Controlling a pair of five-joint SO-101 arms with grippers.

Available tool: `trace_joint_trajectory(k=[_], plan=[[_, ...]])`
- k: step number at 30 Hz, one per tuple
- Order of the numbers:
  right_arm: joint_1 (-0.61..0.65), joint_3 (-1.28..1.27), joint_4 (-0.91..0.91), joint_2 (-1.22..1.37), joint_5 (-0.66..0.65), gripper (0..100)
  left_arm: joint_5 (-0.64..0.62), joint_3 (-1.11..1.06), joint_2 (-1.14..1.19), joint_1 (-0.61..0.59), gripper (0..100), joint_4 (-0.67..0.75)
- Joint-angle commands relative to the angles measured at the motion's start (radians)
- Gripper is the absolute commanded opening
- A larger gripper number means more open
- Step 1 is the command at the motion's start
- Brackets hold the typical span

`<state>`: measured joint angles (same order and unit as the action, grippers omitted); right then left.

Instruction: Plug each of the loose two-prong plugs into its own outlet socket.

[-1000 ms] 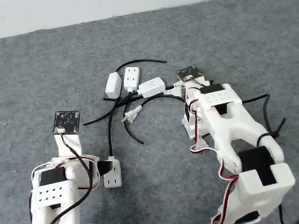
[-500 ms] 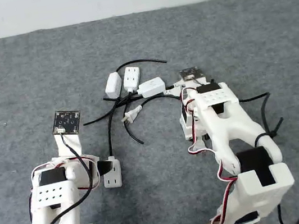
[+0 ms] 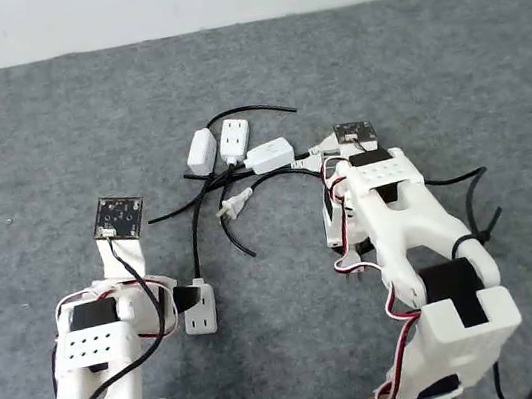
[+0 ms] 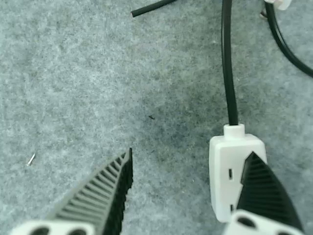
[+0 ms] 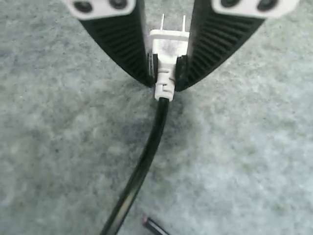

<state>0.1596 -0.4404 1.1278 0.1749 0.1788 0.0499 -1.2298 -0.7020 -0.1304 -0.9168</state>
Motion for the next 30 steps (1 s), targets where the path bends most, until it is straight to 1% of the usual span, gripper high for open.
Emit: trace_joint_trajectory(k=[1,3,7,11,16,21,23,26,30], plan=[[-0.005,0.018,0.012,-0.038,-0.023,0.8,0.003,0.013,-0.005,0.046,34,-0.008],[-0.007,0.003,-0.002,-0.068,-0.046,0.8,0.002,0.018,-0.005,0.063,34,-0.008],[-0.005,-0.1,-0.094,-0.177,-0.057,0.8,-0.006,0.058,-0.006,0.098,34,-0.015],[0.002,-0.227,-0.182,-0.325,-0.08,0.8,-0.081,0.139,0.0,0.15,34,-0.097],[0.002,-0.338,-0.251,-0.45,-0.086,0.8,-0.1,0.096,0.005,0.218,34,-0.106],[-0.004,-0.348,-0.252,-0.47,-0.086,0.8,-0.17,0.007,0.003,0.227,33,-0.098],[-0.004,-0.348,-0.252,-0.47,-0.086,0.8,-0.184,-0.027,0.005,0.227,30,-0.071],[-0.004,-0.348,-0.252,-0.47,-0.086,0.8,-0.192,-0.019,0.011,0.226,26,-0.066],[-0.004,-0.35,-0.252,-0.47,-0.103,0.8,-0.226,0.033,0.11,0.259,26,-0.054]])
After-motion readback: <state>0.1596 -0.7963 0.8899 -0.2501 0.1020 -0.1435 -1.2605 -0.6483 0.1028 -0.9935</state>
